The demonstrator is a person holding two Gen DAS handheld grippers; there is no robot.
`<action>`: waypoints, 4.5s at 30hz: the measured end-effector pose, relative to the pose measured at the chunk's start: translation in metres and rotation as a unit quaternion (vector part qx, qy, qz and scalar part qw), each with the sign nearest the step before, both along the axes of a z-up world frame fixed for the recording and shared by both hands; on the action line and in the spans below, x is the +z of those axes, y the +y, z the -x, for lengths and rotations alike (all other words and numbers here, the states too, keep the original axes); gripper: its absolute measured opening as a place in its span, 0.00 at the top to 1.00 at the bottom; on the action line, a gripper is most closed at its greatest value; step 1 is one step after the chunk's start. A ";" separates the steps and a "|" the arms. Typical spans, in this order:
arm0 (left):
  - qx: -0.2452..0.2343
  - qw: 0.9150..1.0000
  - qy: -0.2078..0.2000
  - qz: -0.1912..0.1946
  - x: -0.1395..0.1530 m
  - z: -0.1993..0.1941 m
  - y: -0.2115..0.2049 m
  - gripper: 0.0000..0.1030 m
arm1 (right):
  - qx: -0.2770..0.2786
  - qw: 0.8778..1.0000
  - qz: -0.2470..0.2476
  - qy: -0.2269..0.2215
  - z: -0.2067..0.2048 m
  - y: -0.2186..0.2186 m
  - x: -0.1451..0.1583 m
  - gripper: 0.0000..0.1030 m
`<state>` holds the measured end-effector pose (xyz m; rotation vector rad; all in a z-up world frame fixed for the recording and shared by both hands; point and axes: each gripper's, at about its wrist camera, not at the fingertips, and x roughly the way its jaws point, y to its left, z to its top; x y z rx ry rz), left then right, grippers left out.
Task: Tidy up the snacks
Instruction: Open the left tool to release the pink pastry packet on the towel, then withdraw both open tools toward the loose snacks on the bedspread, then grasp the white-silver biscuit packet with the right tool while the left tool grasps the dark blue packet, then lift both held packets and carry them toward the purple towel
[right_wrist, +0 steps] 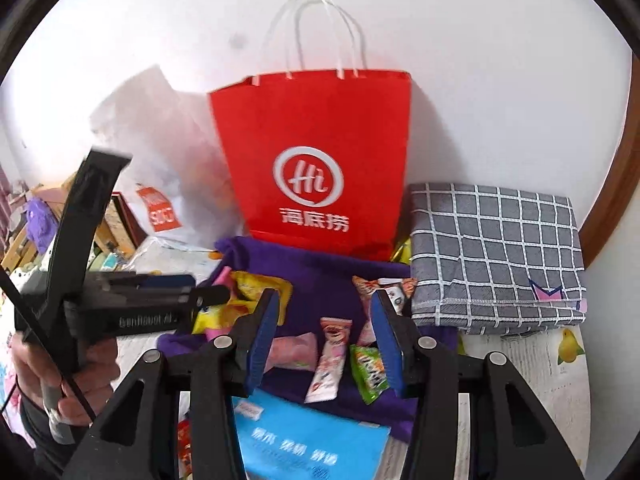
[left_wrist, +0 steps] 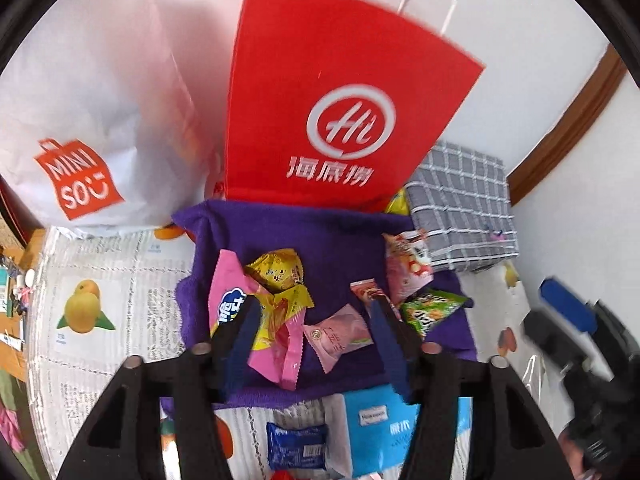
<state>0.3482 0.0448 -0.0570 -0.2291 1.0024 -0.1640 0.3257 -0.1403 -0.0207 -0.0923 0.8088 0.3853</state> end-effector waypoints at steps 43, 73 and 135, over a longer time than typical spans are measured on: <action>0.012 0.999 0.026 -0.018 -0.037 0.179 0.072 0.39 | -0.115 0.979 -0.022 0.167 0.179 0.064 -0.161 0.33; -0.010 0.997 0.055 -0.052 -0.076 0.150 0.018 0.39 | -0.098 0.989 0.028 0.103 0.189 0.027 -0.165 0.43; -0.068 0.994 0.046 -0.066 -0.111 0.220 0.005 0.52 | -0.115 0.990 0.028 0.079 0.161 -0.062 -0.171 0.41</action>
